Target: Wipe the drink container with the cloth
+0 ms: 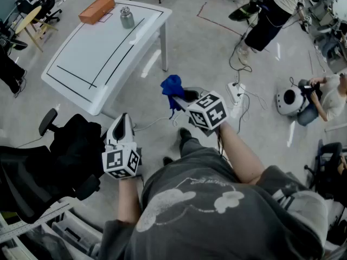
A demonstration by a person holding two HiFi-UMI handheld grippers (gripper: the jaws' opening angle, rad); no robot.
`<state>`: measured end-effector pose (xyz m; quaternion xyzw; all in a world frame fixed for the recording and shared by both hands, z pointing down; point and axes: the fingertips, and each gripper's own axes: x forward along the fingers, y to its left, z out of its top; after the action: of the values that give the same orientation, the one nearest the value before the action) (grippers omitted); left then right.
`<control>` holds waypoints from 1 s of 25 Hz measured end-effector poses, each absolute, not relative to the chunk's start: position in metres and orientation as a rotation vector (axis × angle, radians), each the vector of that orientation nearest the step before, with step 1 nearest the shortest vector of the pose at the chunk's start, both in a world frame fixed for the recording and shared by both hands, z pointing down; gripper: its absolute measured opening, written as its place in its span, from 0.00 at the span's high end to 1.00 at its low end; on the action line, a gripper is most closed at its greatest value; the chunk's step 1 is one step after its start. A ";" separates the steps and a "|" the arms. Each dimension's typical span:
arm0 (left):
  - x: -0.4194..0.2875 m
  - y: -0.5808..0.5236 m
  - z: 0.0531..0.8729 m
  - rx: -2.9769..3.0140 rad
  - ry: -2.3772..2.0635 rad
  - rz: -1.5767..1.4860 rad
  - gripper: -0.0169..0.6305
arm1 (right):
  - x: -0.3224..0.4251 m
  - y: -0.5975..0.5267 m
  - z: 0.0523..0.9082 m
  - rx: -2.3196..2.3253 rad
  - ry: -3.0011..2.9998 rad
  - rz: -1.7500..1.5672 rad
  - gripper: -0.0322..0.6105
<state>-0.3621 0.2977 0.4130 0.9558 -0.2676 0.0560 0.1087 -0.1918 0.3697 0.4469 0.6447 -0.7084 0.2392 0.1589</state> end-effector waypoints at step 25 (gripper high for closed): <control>-0.331 0.245 0.446 2.746 -0.882 0.250 0.97 | -0.142 0.316 0.476 1.791 -2.036 0.659 0.85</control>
<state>-0.3312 0.2452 0.4458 0.9413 -0.3024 0.0859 0.1230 -0.1422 0.3162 0.4757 0.6320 -0.7184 0.2323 0.1745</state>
